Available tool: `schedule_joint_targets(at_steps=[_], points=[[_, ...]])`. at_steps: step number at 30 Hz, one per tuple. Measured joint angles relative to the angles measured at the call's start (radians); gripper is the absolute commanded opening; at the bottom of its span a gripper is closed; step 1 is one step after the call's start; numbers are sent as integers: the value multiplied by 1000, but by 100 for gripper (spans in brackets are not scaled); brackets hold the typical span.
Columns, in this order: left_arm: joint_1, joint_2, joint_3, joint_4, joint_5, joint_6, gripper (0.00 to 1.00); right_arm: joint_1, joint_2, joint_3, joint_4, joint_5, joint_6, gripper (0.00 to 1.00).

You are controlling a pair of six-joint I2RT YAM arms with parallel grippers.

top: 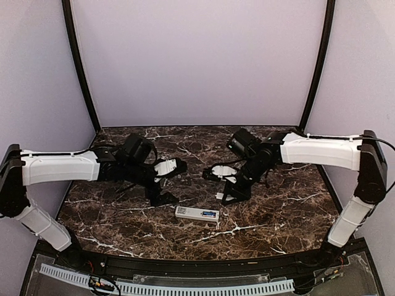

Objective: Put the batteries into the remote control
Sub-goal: Move the remote control without the battery cover to the center of the board, then place the battery cover on the remote control without the battery cover.

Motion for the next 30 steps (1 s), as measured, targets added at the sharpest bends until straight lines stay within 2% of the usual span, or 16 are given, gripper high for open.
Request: schedule_joint_targets(at_steps=[3, 7, 11, 17, 22, 30], points=[[2, -140, -85, 149, -32, -184, 99, 36, 66, 0, 18, 45, 31, 19], [-3, -244, -236, 368, -64, -461, 98, 67, 129, 2, 42, 92, 63, 21], [-80, -335, -450, 560, -143, -616, 94, 87, 172, 22, 65, 124, 78, 21], [-272, -348, -515, 679, -230, -594, 93, 103, 220, 42, 106, 153, 80, 23], [-280, -344, -532, 753, -273, -579, 93, 108, 230, 42, 116, 150, 84, 26], [-280, -304, -540, 768, -290, -575, 93, 122, 235, 42, 130, 134, 93, 28]])
